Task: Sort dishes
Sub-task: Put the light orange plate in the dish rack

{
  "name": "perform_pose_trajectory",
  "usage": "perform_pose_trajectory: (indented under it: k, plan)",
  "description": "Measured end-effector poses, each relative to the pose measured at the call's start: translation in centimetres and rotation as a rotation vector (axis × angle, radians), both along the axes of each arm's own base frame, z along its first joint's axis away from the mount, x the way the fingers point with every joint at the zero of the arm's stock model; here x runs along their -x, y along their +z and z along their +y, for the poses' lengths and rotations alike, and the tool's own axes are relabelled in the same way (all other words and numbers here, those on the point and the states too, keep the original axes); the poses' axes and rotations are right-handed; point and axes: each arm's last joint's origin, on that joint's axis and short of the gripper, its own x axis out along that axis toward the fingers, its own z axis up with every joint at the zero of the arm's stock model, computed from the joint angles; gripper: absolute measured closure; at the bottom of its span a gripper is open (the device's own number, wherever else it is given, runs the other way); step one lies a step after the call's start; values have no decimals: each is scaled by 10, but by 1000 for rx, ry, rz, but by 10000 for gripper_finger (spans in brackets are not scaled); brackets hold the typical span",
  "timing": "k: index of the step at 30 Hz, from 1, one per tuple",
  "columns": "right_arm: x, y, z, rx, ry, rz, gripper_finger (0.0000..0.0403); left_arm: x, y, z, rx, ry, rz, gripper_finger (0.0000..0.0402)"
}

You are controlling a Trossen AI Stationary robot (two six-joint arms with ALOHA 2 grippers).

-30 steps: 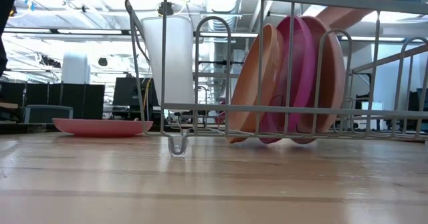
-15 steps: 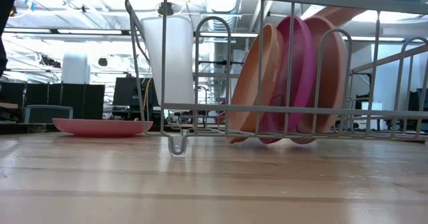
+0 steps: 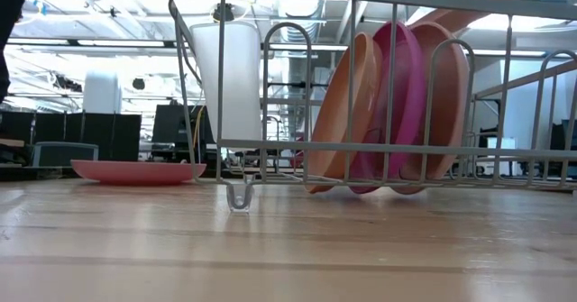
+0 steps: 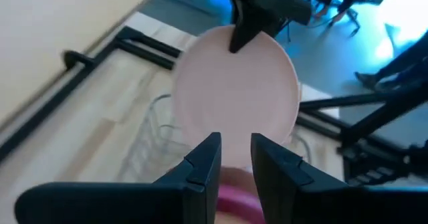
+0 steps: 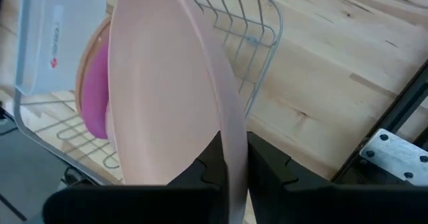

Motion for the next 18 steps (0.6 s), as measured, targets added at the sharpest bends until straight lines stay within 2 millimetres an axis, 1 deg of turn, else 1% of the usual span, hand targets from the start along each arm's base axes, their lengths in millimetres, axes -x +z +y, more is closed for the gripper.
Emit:
perform_pose_trajectory:
  k: [4,8,12,15,18]
  plan:
    - [2,6,0,13,2,-26,356,-30,-20,-5,81,-4,-9,324]
    - [3,8,0,16,1,-33,356,-50,-36,-13,121,-8,-7,324]
    - [2,8,0,30,25,-29,356,-60,-43,-19,147,-5,-22,324]
    - [2,8,0,50,61,-25,356,-61,-45,-20,157,-2,-15,324]
    - [4,9,0,66,93,-29,356,-65,-51,-20,188,17,3,324]
